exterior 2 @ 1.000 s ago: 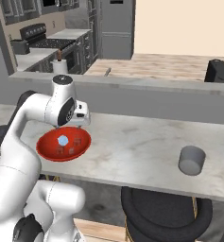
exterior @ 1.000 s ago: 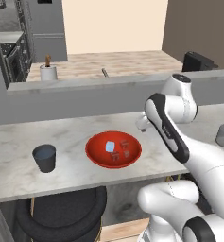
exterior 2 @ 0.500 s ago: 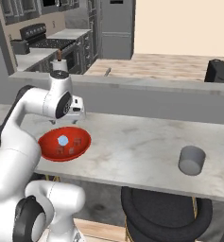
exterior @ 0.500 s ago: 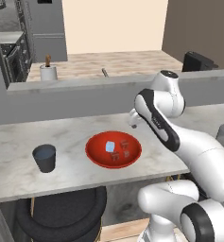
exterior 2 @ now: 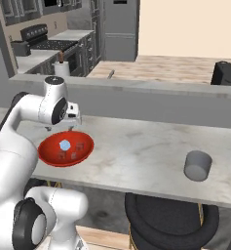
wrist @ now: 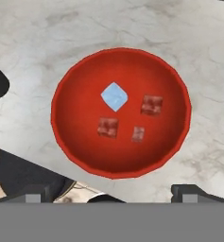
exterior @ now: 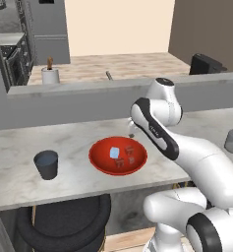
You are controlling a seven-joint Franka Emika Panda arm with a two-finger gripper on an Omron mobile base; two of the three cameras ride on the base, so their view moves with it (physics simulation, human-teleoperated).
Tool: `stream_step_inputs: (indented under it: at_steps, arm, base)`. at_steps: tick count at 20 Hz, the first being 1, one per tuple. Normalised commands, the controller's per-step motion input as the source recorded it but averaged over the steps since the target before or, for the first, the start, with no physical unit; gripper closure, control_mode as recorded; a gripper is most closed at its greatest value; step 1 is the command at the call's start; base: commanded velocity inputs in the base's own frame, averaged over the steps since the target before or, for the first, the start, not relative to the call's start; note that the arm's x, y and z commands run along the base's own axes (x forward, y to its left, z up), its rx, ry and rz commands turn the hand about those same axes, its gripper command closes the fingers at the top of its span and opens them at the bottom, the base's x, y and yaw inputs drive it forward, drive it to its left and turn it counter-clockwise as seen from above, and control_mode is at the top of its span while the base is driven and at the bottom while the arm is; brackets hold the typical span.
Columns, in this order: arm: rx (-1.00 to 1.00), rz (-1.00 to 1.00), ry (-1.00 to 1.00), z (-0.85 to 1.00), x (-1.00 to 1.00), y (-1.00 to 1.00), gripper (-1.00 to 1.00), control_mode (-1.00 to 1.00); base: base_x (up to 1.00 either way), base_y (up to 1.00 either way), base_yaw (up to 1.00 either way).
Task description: There are four ice cubes in the ice bowl. Place two ice cubes in each glass of water.
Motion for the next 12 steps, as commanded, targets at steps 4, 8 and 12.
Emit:
stream_step_inputs:
  at_steps: [4, 8, 12]
  arm:
    - [-0.03, 0.00, 0.00, -0.36, 0.00, 0.20, -1.00, -1.00]
    - [-0.05, 0.00, 0.00, -0.33, 0.05, 0.14, -1.00, -1.00]
    - [-0.02, 0.00, 0.00, -0.26, 0.08, 0.07, -1.00, -1.00]
  base:
    - [0.00, 0.00, 0.00]
    - [0.00, 0.00, 0.00]
    - [0.00, 0.00, 0.00]
